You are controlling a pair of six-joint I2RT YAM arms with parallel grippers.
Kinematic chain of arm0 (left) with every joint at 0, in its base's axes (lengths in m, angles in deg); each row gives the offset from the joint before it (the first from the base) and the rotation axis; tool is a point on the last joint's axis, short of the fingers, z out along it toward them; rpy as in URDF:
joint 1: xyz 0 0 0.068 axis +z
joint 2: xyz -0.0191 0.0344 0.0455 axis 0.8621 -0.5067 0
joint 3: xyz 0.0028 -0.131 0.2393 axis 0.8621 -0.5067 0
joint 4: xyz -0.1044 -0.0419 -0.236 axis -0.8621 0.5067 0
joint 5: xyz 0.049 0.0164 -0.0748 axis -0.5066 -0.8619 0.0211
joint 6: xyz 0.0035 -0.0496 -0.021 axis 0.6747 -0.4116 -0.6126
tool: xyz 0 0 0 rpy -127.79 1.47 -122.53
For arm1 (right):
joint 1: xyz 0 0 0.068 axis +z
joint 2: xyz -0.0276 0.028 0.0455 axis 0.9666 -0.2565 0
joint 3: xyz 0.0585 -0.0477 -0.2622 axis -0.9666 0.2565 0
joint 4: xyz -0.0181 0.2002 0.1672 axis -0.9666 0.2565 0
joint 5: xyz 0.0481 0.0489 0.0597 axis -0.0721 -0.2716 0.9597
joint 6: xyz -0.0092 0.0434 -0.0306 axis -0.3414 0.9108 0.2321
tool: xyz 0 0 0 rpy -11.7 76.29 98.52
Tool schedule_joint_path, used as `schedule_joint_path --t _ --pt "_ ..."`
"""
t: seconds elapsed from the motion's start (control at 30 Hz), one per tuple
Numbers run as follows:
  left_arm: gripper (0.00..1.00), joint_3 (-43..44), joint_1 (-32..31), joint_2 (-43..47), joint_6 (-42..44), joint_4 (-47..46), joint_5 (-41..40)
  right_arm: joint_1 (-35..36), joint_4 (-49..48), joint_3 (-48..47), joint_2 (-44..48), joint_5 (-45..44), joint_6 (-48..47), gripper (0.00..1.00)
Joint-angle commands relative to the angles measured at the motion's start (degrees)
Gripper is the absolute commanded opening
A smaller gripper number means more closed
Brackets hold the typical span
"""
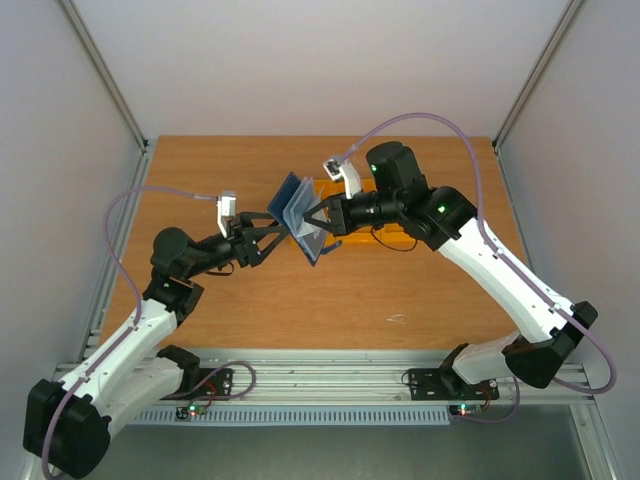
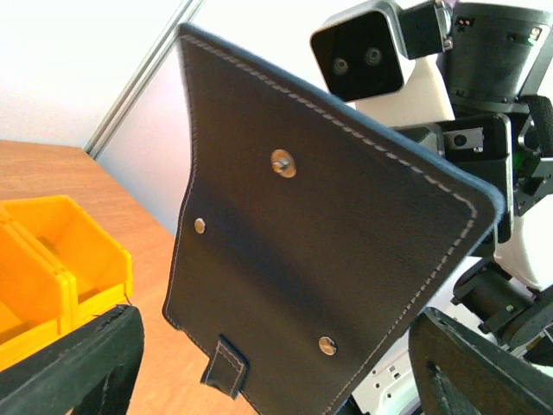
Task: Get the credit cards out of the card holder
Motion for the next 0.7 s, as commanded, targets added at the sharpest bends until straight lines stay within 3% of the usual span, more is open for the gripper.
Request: schedule_joint_path --t 0.0,0.23,0.5,0.67 --pt "0.88 -0.07 -0.02 -0.13 1.65 -4.03 2.62 0.05 1.12 -3.47 -1.85 2.8 -1.63 0.01" --pt "0.99 0.19 -0.02 0.21 3.01 -3.84 4.09 0.46 5.41 -7.58 -5.03 2.21 -3.24 0.01" --pt "0.99 0.78 -0.03 0.36 5.04 -2.2 5.09 1.66 12.49 -12.57 -8.42 -0.78 -6.56 0.01" --pt "0.99 1.6 -0.02 0.06 8.05 4.88 -1.05 3.51 14.39 -15.8 -11.08 -1.62 -7.64 0.01"
